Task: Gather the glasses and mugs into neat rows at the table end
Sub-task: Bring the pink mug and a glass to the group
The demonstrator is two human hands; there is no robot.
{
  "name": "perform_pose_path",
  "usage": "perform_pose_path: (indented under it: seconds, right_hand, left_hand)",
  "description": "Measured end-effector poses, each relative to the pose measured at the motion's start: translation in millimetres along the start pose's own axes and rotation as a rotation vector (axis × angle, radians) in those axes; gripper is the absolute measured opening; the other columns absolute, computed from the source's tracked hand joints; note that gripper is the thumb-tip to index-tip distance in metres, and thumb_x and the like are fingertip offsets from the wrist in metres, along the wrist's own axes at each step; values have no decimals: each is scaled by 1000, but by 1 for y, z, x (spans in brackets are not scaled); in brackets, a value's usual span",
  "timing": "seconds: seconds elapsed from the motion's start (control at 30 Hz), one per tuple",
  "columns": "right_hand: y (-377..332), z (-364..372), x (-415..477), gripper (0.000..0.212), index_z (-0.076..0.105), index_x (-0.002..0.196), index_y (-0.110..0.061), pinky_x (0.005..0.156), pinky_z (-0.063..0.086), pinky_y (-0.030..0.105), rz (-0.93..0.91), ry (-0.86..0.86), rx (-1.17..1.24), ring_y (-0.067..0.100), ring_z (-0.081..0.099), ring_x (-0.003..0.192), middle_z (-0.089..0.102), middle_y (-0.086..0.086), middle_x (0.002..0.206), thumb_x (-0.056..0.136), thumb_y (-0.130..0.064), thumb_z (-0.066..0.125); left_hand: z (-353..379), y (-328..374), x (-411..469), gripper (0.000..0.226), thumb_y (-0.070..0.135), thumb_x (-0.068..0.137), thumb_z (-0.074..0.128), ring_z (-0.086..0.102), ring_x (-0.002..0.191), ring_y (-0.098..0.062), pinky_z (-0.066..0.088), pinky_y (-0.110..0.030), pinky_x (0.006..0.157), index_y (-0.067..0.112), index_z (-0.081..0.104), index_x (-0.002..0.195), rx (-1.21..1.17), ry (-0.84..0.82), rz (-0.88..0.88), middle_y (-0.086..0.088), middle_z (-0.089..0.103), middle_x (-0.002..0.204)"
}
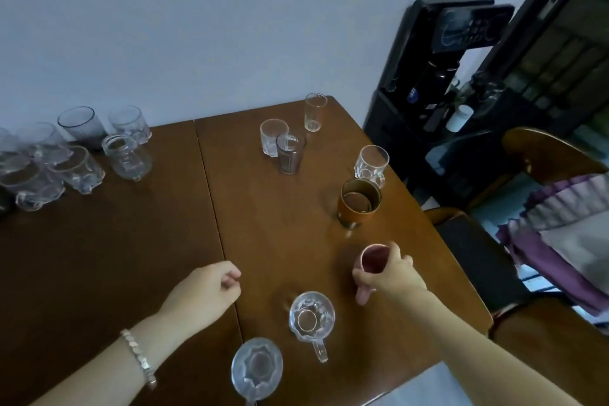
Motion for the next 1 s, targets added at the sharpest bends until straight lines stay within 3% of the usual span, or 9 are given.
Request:
perform_pose_path:
  seconds: [0.1,0.17,0.2,0.33,0.43,0.6,0.73,0.9,1.0]
  right_hand:
    - [5,7,0,101,11,148,-20,80,56,33,-96,13,105,20,61,90,34,10,139,72,-33,77]
    - [9,6,0,98,17,147,-18,58,50,18,-163,7,118,14,53,60,38,8,137,72,-27,79]
    - [12,4,-1,97,19,146,-19,54,46,14,-188,-3,114,14,51,57,40,7,136,71,-27,80]
    - [29,-2,-7,98,27,141,-24,70,48,22,-254,-1,172,15,51,103,45,2,130,62,-32,84]
    - [39,-9,-15,97,28,140,-28,65,44,15,-300,28,205,11,46,104,45,-4,125,62,-32,85]
    - [35,-22,-30,97,28,140,-31,56,39,8,-368,63,193,6,42,101,44,-9,123,63,-30,86]
    - [14,-24,-43,97,29,139,-32,61,39,8,-457,57,182,5,42,101,44,-7,129,62,-28,86]
    - [-42,-18,-66,96,29,140,-32,75,44,14,-559,-4,168,11,54,66,43,-8,125,63,-22,86]
    - [-85,0,-80,99,29,140,-34,87,43,25,-640,-23,137,6,47,93,44,-4,131,61,-23,87]
  left_hand:
    - [14,19,-5,28,25,93,52,62,100,-7,53,-26,88,24,58,120,-35,-5,-27,6,64,114]
    - [29,30,-6,31,27,91,56,62,99,-8,54,-28,89,23,57,122,-45,-5,-27,5,64,117]
    - [39,37,-6,36,30,89,59,62,100,-9,53,-31,91,23,55,124,-43,-6,-25,4,63,120]
    - [90,64,-1,82,47,77,68,48,128,-18,46,-36,101,23,28,145,22,-114,-38,2,35,149]
    - [120,76,4,102,53,71,71,44,132,-23,46,-38,100,23,13,149,183,-177,-58,-1,29,151]
    - [127,72,9,85,47,68,75,57,115,-22,51,-35,90,25,32,138,178,-57,-86,1,50,131]
    - [98,56,0,77,56,55,78,63,99,-10,55,-34,85,36,43,121,-119,46,-89,14,60,113]
    - [22,27,-23,79,49,56,84,60,101,-5,52,-29,87,31,42,119,-272,233,-58,15,58,111]
    - [-27,-11,-38,75,45,60,84,56,98,-6,49,-23,79,28,42,119,-271,338,-86,13,56,109]
Point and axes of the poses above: each hand's wrist, its own x-axis towards the middle knuckle, its own z-axis out of the palm, y = z × x, the point moved 3 cm from there along x, towards the middle knuckle
